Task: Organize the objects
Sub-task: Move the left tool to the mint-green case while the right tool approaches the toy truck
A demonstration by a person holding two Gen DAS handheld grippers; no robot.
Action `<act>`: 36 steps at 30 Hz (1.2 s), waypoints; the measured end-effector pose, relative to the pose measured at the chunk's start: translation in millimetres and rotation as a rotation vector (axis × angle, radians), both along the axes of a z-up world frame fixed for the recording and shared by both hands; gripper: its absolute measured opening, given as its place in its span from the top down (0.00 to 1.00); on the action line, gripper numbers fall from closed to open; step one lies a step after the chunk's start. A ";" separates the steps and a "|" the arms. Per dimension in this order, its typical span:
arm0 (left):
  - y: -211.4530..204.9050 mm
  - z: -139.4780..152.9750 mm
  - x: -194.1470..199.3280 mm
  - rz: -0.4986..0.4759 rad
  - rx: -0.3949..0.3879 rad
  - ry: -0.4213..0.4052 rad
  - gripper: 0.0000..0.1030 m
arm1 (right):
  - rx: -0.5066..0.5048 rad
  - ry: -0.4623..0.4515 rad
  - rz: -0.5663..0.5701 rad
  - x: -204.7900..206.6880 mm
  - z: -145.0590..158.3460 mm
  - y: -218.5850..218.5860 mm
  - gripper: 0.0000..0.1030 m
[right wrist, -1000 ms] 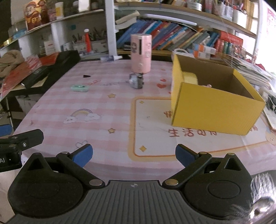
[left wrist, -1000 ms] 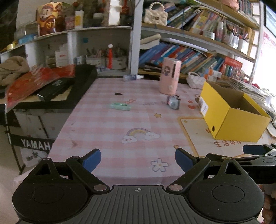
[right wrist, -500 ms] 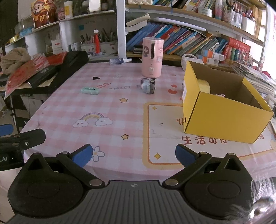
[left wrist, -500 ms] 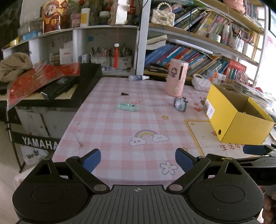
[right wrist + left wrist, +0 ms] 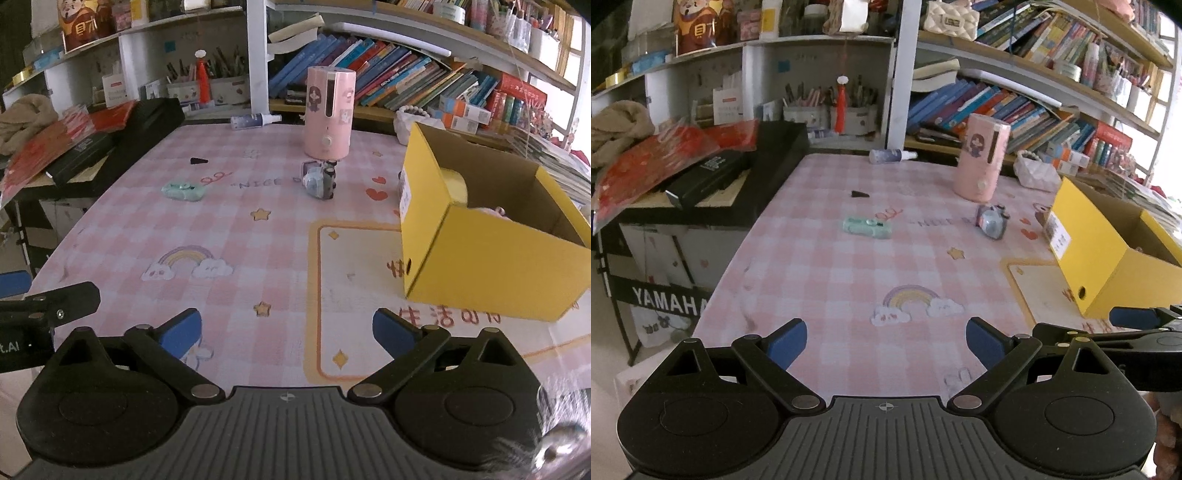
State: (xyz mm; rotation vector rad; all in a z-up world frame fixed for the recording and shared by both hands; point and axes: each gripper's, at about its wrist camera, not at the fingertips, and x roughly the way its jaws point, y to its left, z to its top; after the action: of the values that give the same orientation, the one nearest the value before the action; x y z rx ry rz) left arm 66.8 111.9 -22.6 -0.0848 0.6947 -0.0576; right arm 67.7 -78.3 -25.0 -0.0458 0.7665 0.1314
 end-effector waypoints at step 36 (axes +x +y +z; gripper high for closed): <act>-26.6 -44.0 209.4 -0.041 0.096 0.062 0.10 | 0.017 -0.001 -0.076 250.1 -27.4 -8.5 0.20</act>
State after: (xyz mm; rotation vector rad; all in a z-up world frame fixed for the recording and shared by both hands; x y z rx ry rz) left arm 276.2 85.2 -66.6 0.0196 0.7605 -0.0607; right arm 317.8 -86.8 -52.4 -0.0006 0.7645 0.0658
